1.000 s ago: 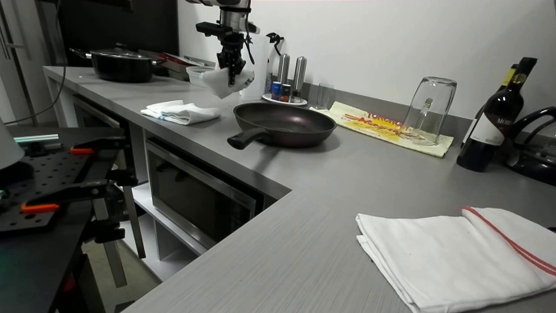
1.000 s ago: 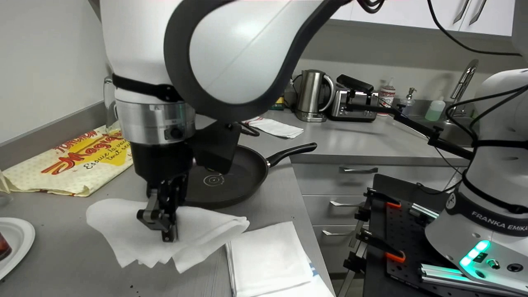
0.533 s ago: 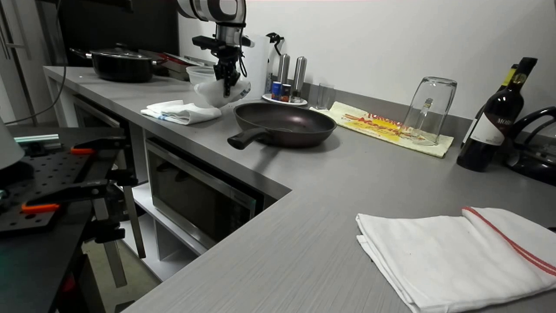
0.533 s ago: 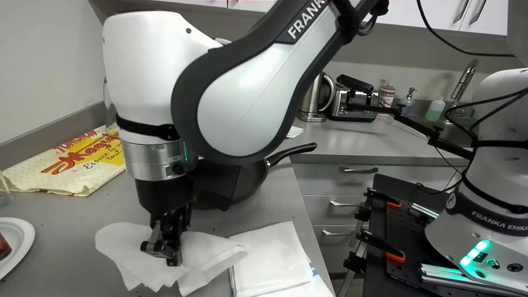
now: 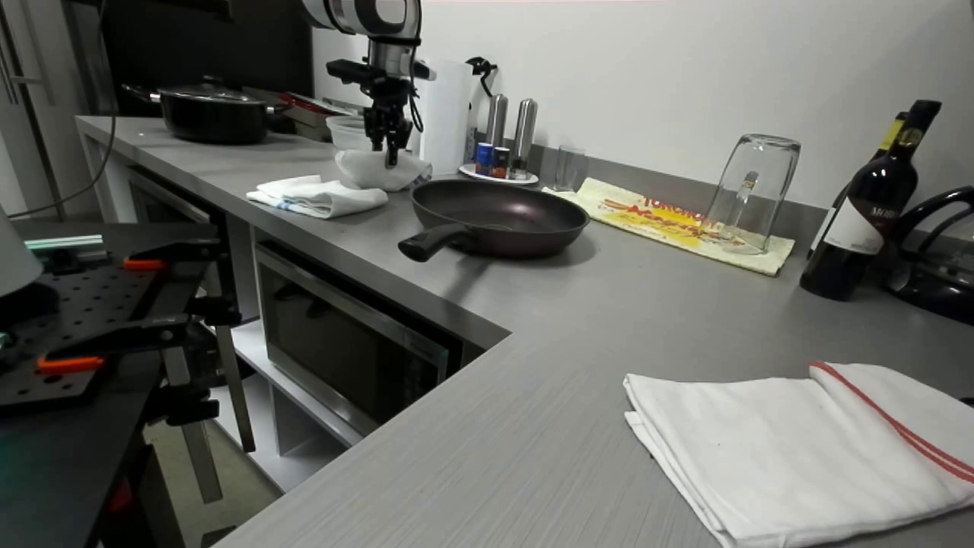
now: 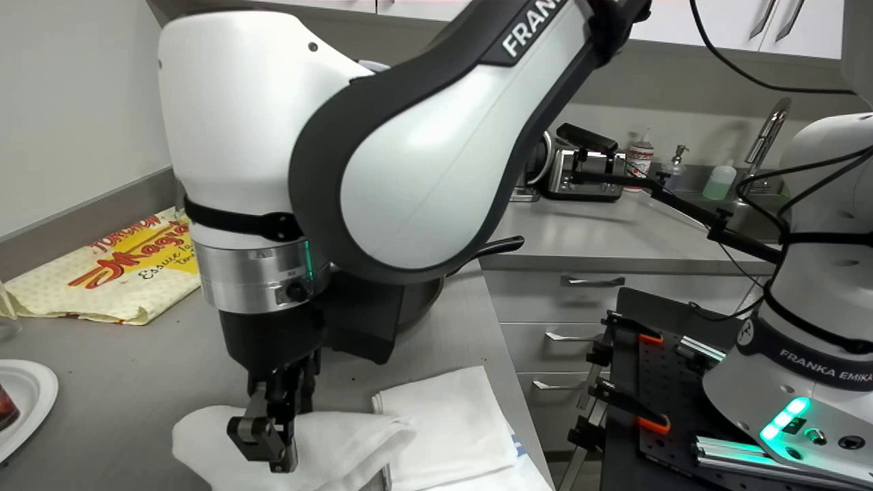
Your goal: Pick the cloth and wipe the pan
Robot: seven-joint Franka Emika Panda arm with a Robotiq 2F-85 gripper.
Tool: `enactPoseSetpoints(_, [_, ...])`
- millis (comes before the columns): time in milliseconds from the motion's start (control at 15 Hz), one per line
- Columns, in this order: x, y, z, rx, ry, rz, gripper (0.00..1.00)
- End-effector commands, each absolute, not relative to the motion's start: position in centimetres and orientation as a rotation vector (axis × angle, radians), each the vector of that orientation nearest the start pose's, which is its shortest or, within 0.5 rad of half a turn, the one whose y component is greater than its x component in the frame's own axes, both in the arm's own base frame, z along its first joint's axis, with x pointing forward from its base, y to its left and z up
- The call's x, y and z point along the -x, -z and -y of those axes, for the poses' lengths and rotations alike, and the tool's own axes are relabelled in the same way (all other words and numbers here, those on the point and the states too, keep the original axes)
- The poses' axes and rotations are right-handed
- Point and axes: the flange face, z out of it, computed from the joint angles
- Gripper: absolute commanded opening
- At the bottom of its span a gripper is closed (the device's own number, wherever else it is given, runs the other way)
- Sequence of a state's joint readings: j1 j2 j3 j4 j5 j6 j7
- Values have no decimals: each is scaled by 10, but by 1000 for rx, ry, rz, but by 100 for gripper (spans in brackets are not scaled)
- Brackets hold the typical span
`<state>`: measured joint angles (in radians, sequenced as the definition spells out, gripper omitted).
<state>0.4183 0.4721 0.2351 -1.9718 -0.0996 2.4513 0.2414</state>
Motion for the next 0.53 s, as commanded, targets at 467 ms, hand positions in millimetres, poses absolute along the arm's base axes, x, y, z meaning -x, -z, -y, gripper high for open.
enactPoseSetpoints(467, [-429, -320, -332, 3001, -91, 686, 100])
